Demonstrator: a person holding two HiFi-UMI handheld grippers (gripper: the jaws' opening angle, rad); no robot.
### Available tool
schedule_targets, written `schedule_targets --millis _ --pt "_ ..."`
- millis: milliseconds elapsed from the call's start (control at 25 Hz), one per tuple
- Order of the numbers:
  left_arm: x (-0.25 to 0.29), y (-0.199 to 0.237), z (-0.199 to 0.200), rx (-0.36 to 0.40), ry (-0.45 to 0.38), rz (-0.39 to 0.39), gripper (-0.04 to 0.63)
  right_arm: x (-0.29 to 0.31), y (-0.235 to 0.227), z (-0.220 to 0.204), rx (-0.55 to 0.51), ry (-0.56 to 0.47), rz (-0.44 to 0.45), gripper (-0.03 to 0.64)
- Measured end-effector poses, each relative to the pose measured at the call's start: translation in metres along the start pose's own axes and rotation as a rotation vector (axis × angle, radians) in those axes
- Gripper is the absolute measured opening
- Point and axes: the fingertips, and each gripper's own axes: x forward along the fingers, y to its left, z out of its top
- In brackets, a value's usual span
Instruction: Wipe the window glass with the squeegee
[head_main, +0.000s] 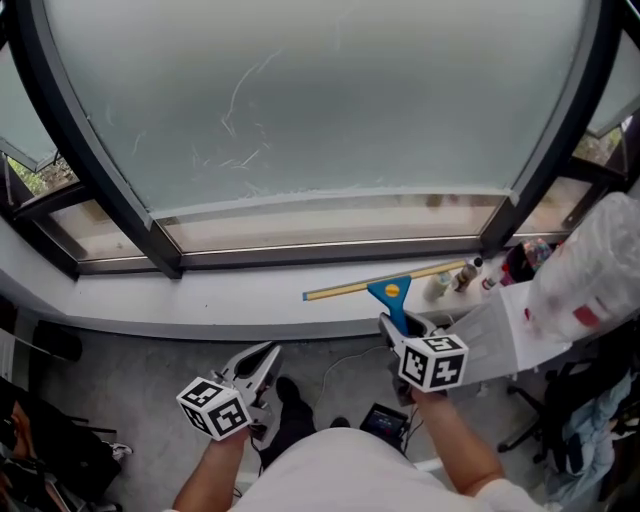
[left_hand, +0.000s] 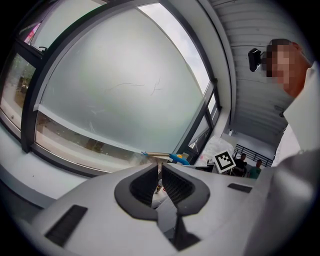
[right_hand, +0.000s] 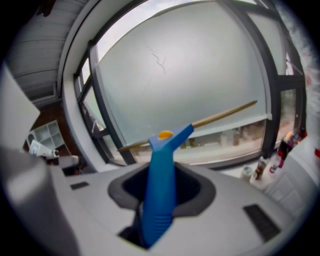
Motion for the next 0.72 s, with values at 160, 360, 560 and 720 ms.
schedule_targets --millis 160,360,560,720 --pt "-0.019 -0.012 -0.003 0.016 -0.012 0.012 0.046 -0.013 0.017 -0.005 -0.011 -0.006 0.029 0.137" --pt "-0.042 -0.011 -0.003 0.028 -0.009 0.015 0.046 -0.020 0.044 -0.002 -0.020 -0.022 0.044 0.137" --pt "-0.060 0.000 0.000 0.011 0.000 -0.016 0.046 -0.023 0.074 0.004 -0.020 -0.058 0.052 0.137" --pt "-0.081 0.012 0.010 0.030 0.022 -0.043 0.046 -0.015 0.102 0.002 0.002 -0.068 0.040 0.137"
